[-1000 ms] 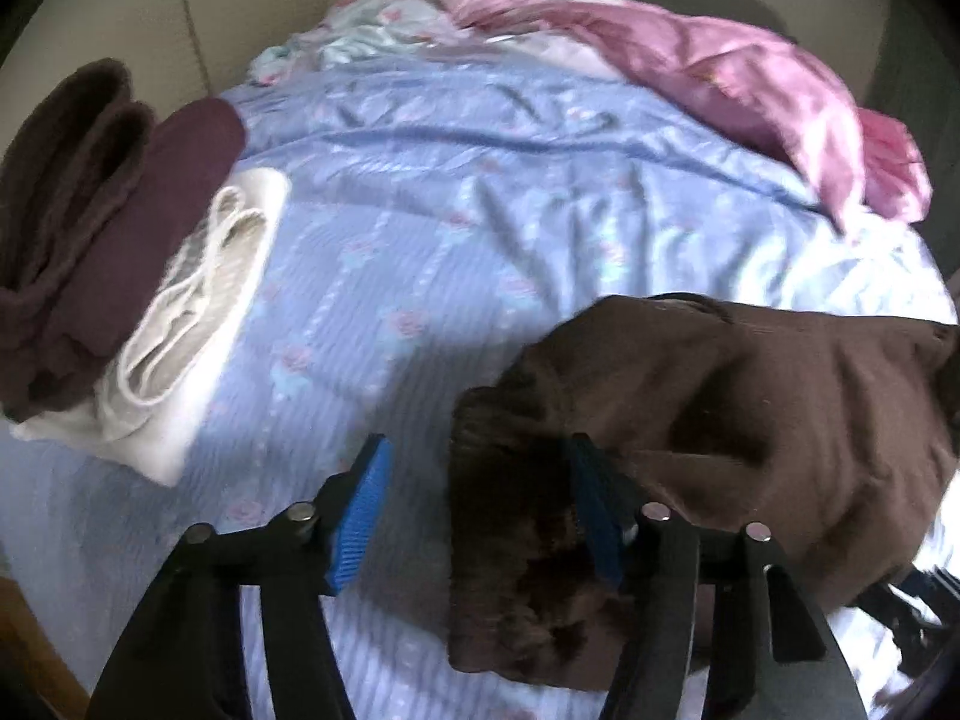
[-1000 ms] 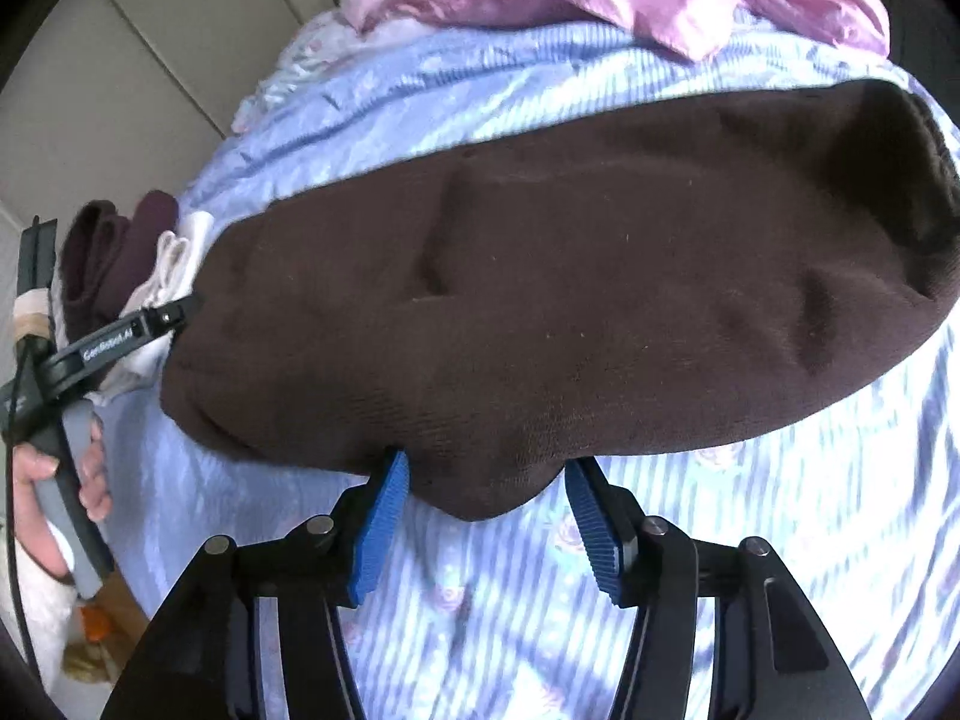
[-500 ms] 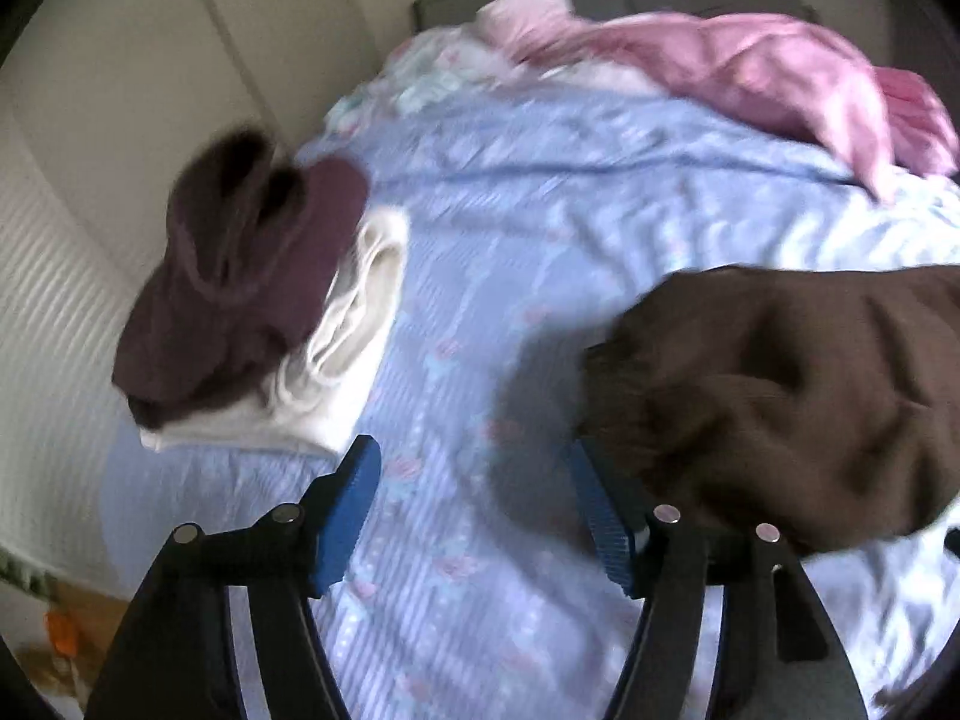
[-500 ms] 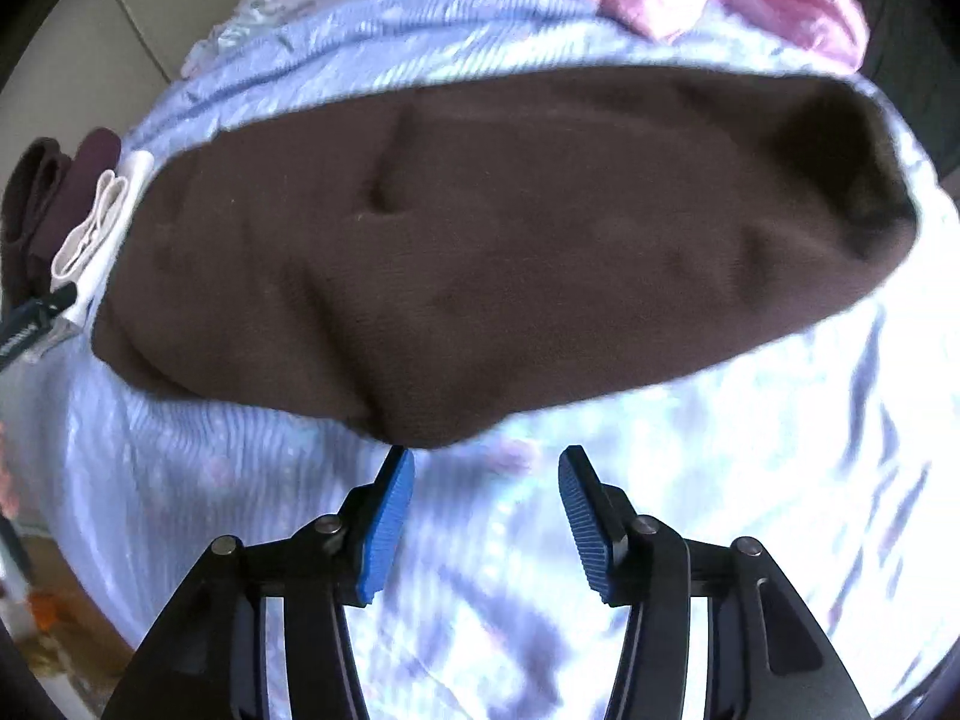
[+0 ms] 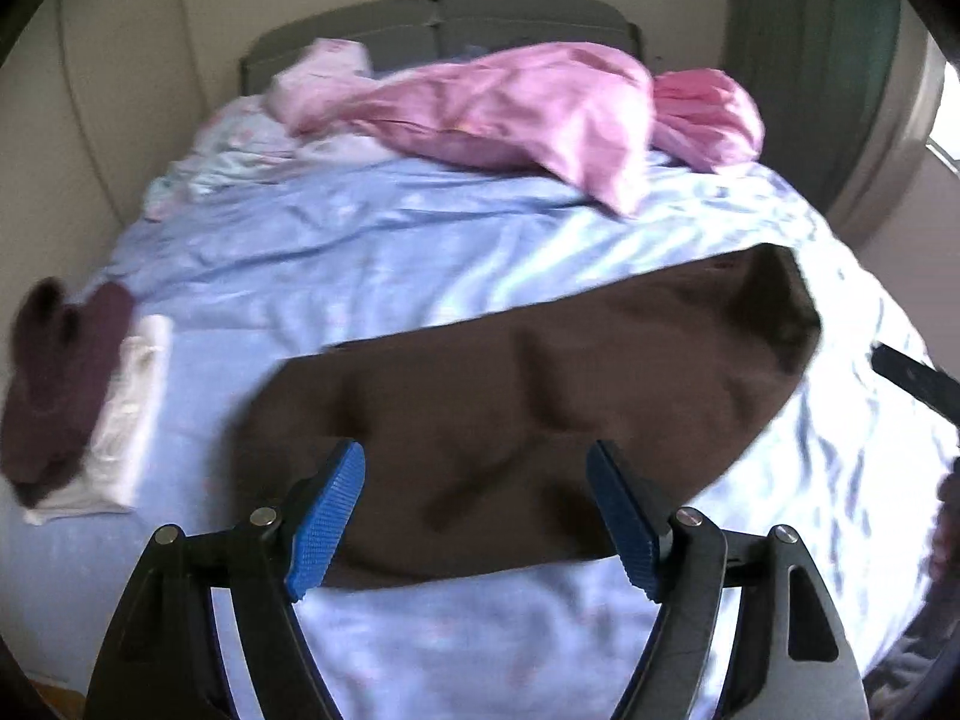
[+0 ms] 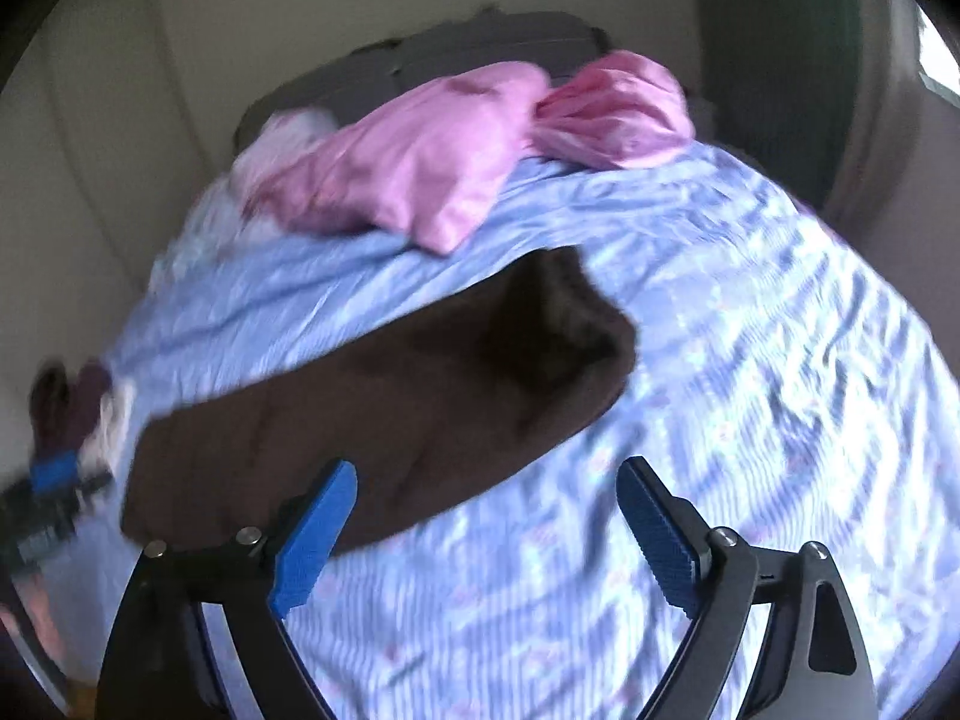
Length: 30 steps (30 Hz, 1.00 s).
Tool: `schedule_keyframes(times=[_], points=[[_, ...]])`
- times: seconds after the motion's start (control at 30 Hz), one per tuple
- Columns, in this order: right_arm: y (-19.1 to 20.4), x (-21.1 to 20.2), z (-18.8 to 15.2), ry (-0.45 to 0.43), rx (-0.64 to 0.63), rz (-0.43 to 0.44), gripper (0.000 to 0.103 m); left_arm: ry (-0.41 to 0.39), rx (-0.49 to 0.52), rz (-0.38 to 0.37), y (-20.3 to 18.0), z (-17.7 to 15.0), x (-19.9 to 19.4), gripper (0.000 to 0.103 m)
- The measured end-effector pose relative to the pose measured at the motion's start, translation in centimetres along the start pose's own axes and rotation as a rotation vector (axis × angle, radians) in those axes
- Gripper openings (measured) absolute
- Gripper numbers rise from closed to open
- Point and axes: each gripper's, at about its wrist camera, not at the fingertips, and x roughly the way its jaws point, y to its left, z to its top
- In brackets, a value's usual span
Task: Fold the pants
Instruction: 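Grasp the cuff end with the right tool while the left tool holds the pants body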
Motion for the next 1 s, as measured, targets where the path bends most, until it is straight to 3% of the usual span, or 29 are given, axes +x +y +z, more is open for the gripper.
schedule_keyframes(times=[0.17, 0.37, 0.47, 0.6, 0.9, 1.0], points=[[-5.2, 2.5, 1.6, -0.021, 0.181, 0.079, 0.09, 0.008, 0.074, -0.022, -5.7, 1.7, 1.5, 0.076], [-8.1, 7.5, 3.8, -0.037, 0.318, 0.094, 0.09, 0.008, 0.097, -0.01, -9.1, 3.8, 3.7, 0.076], [-8.4, 9.4, 4.8, -0.048, 0.308, 0.093, 0.091, 0.017, 0.087, -0.013, -10.0, 4.6, 5.2, 0.076], [-8.8, 12.7, 5.1, 0.005, 0.296, 0.12, 0.091, 0.025, 0.08, -0.01, -11.5, 5.4, 7.1, 0.076], [-12.6, 18.0, 3.4, 0.1, 0.471, 0.189, 0.091, 0.034, 0.146, 0.0, -14.9, 6.4, 9.1, 0.076], [-13.0, 18.6, 3.3, 0.114, 0.469, 0.211, 0.09, 0.051, 0.134, 0.003, -14.9, 6.1, 9.5, 0.076]])
